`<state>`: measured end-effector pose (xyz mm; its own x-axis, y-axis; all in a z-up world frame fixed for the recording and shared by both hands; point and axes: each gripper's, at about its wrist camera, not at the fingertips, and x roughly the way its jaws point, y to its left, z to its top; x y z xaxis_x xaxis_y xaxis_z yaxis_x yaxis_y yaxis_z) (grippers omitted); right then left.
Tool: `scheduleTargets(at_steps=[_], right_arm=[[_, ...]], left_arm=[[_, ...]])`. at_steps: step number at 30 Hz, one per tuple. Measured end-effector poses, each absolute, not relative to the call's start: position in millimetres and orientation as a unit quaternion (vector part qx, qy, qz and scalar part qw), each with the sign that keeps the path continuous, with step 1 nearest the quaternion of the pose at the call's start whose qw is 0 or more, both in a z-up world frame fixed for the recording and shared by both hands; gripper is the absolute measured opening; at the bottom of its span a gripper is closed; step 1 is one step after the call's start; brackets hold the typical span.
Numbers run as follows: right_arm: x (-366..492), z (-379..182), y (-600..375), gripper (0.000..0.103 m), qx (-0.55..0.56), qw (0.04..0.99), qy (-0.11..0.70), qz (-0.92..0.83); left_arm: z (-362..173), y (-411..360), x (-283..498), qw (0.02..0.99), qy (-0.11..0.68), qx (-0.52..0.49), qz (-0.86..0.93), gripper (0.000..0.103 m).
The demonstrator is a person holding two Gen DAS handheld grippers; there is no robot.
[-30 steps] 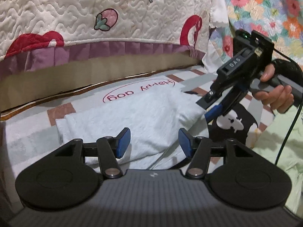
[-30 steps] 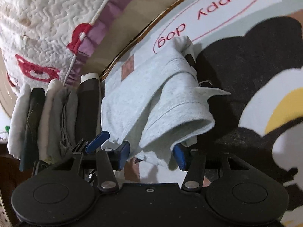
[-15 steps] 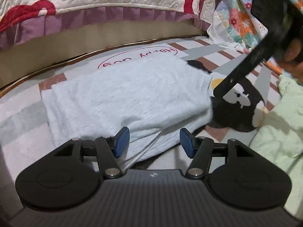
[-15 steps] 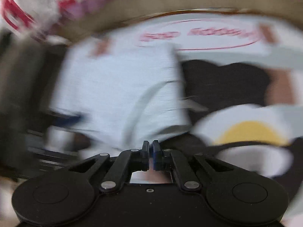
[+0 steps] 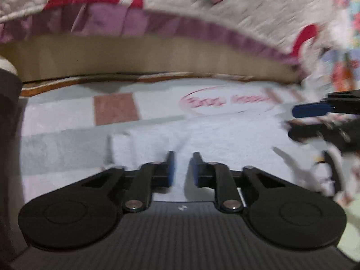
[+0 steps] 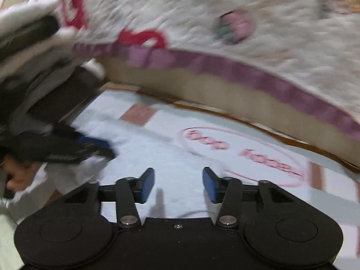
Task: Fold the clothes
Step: 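Open both tools and move them to the folded T-shirt's edge, then pinch the folded T-shirt with the left tool while the right tool pinches its other end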
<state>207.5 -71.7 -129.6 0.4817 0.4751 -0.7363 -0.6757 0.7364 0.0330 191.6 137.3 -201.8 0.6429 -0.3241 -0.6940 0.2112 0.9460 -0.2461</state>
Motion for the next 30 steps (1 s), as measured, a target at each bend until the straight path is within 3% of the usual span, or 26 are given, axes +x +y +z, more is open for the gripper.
scheduleTargets(at_steps=[1,8,10,17,19,20,21,22,27,30], right_arm=[[215,-139,-68,0.055,-0.135,0.848,0.385,0.338],[244,-187,-92,0.058,-0.086,0.860,0.391,0.315],[244,-193,-106,0.072,-0.064,0.864,0.396,0.304],[241,-210,-133,0.073,0.027,0.853,0.433,0.288],[240,-212,-134,0.073,0.033,0.853,0.433,0.288],[238,-212,-134,0.073,0.033,0.854,0.432,0.288],[238,-212,-134,0.073,0.033,0.854,0.433,0.288],[237,-211,-134,0.073,0.032,0.853,0.434,0.287],[231,-190,-141,0.074,0.009,0.871,0.439,0.221],[216,-174,-165,0.074,0.066,0.881,0.444,0.152]], left_arm=[[-202,139,198,0.901,0.402,-0.077,-0.142,0.003],[-202,136,198,0.904,0.403,-0.063,-0.126,0.003],[-200,137,188,0.906,0.401,-0.059,-0.123,0.003],[-191,149,143,0.909,0.401,-0.040,-0.102,0.003],[-192,143,126,0.914,0.398,0.012,-0.084,0.006],[-193,137,119,0.915,0.393,0.054,-0.069,0.013],[-193,134,114,0.916,0.389,0.086,-0.050,0.034],[-193,138,112,0.915,0.393,0.078,-0.038,0.044],[-189,182,104,0.893,0.437,-0.107,-0.017,0.044],[-189,201,86,0.880,0.428,-0.204,-0.022,0.047]])
